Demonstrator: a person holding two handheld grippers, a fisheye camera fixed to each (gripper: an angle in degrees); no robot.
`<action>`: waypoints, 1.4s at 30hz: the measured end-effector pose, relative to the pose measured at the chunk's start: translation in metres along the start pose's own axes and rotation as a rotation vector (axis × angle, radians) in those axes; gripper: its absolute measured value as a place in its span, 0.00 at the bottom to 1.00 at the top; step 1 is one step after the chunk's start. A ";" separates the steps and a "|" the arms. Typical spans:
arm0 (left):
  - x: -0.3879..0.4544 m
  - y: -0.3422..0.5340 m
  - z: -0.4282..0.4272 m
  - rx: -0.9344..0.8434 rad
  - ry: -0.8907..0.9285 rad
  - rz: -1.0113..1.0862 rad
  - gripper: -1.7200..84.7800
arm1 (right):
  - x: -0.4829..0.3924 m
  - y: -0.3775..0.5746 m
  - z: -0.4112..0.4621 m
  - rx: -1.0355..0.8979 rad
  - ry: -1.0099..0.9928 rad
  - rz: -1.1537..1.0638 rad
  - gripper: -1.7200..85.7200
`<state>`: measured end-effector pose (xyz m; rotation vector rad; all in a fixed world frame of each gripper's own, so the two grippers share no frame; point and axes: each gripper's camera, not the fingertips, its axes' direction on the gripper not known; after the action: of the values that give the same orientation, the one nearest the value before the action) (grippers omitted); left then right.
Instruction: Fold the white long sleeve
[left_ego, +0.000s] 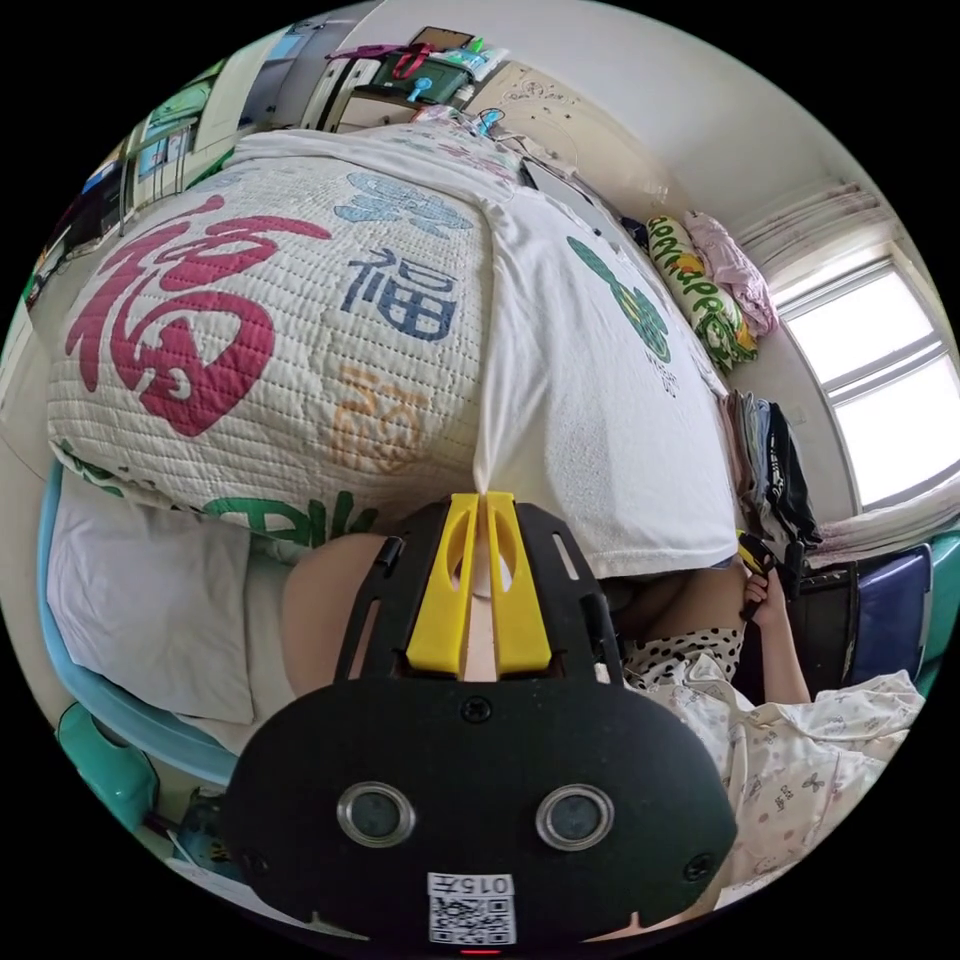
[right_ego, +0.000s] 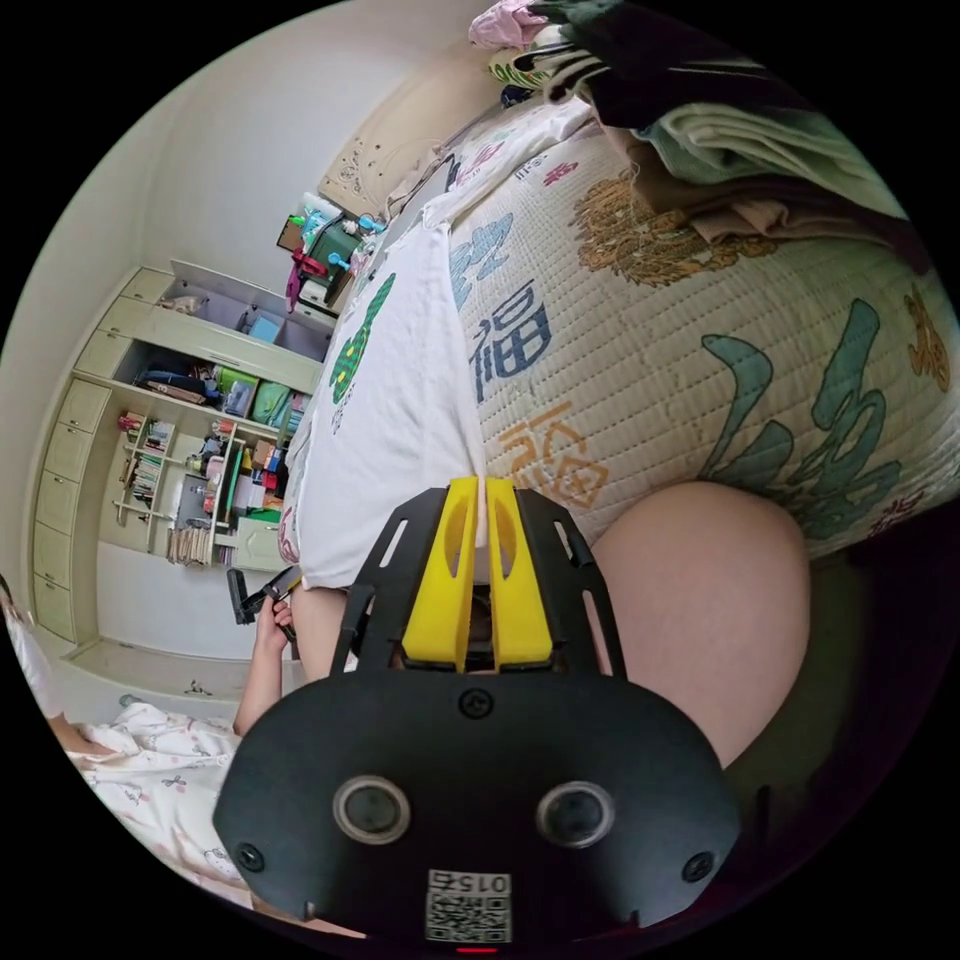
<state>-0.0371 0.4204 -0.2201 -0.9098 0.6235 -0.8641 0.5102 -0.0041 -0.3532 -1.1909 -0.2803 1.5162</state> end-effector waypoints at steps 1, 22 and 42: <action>0.005 0.002 -0.009 0.026 -0.013 0.005 0.01 | -0.003 0.005 0.006 0.010 0.024 -0.018 0.02; 0.129 -0.069 -0.004 -0.224 -0.425 0.255 0.02 | -0.082 0.091 0.231 -0.094 0.647 -0.353 0.03; 0.007 -0.013 -0.127 0.057 -0.053 0.029 0.01 | -0.036 0.084 0.150 -0.038 0.306 -0.114 0.02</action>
<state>-0.1367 0.3582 -0.2714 -0.8672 0.5624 -0.8257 0.3363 -0.0007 -0.3260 -1.3934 -0.1681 1.2148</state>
